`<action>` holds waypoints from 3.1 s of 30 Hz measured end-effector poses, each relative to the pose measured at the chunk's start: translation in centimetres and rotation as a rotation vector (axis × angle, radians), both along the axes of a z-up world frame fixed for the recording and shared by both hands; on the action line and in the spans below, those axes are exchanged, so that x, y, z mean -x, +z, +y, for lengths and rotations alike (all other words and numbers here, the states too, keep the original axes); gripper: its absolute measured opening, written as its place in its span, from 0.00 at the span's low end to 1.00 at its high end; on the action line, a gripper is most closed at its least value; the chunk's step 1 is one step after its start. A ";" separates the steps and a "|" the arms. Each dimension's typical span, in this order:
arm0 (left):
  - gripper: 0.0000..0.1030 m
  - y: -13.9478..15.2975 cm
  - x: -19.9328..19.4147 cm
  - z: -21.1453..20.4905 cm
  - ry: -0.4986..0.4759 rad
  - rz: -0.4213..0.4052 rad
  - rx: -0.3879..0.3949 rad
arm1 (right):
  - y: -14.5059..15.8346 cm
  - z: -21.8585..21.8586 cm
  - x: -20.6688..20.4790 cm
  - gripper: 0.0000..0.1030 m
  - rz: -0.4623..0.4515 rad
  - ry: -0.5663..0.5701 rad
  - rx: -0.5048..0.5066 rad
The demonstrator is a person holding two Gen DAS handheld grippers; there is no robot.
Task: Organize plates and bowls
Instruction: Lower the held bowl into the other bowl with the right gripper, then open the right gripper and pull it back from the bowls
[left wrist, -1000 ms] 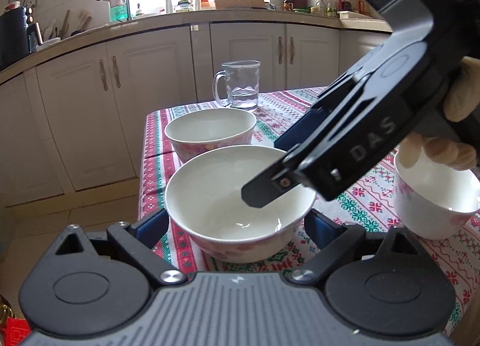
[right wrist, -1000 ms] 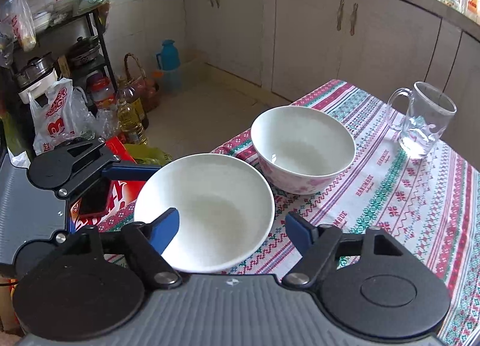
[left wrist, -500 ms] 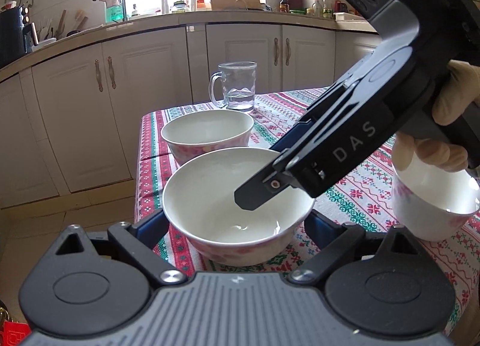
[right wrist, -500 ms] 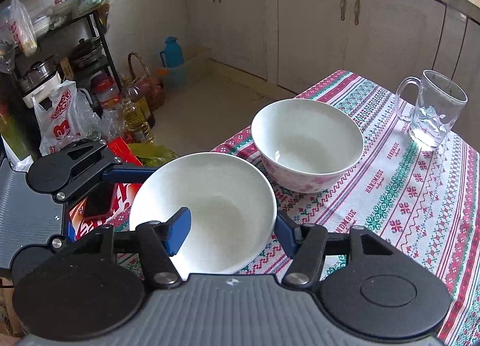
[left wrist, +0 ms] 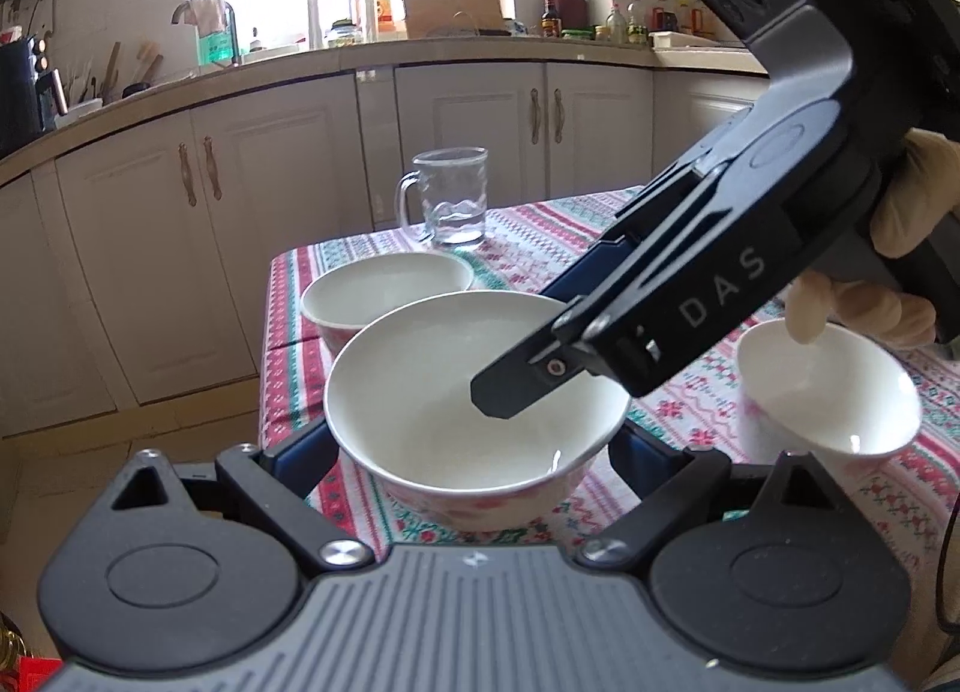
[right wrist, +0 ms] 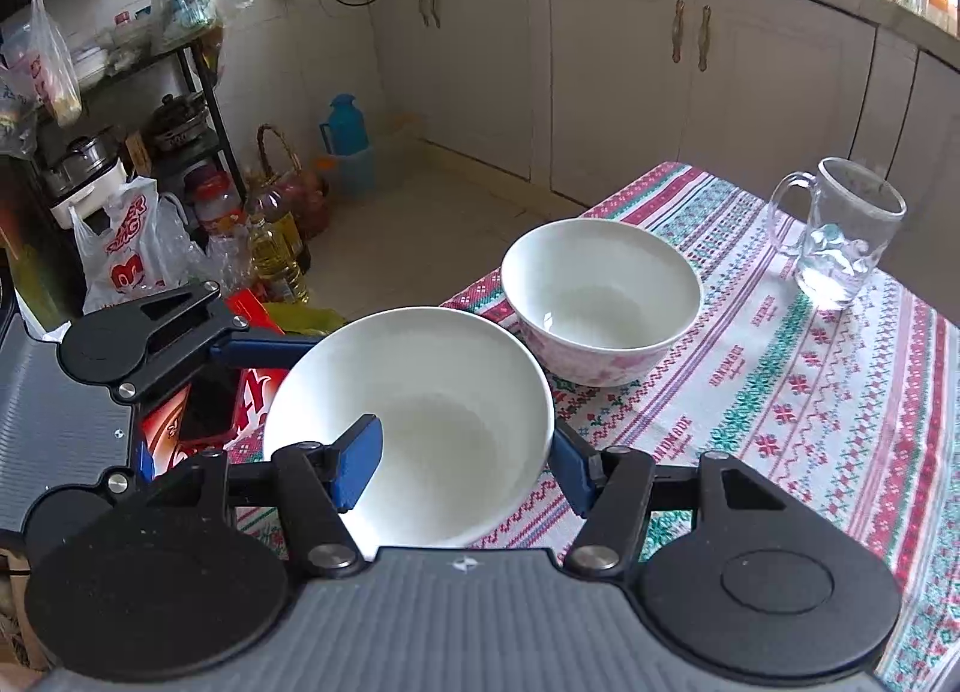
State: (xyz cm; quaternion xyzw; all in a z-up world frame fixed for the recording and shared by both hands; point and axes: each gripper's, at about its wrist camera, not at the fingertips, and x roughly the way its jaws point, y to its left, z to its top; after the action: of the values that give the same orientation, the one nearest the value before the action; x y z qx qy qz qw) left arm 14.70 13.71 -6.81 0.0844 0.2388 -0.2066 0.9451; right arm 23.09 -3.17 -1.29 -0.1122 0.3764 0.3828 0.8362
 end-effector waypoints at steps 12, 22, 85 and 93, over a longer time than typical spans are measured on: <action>0.93 2.4 2.5 -2.6 -0.057 -0.024 -0.007 | 2.2 -3.9 3.5 0.64 -0.047 -0.041 -0.029; 0.93 3.4 4.7 -4.9 -0.108 -0.016 0.003 | 3.1 -7.0 7.0 0.64 -0.080 -0.068 -0.035; 0.96 1.2 4.1 -10.6 -0.287 0.112 0.003 | -0.4 -14.3 10.2 0.84 -0.007 -0.240 -0.088; 0.96 1.8 5.3 -8.0 -0.239 0.113 0.016 | 1.0 -14.5 10.6 1.00 -0.046 -0.231 -0.106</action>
State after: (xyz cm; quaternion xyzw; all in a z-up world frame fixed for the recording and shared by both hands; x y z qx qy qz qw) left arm 9.38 5.74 -5.01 0.0928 0.2781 -0.3239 0.8995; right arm 12.49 -17.63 -0.28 -0.0325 0.3466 0.3006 0.8880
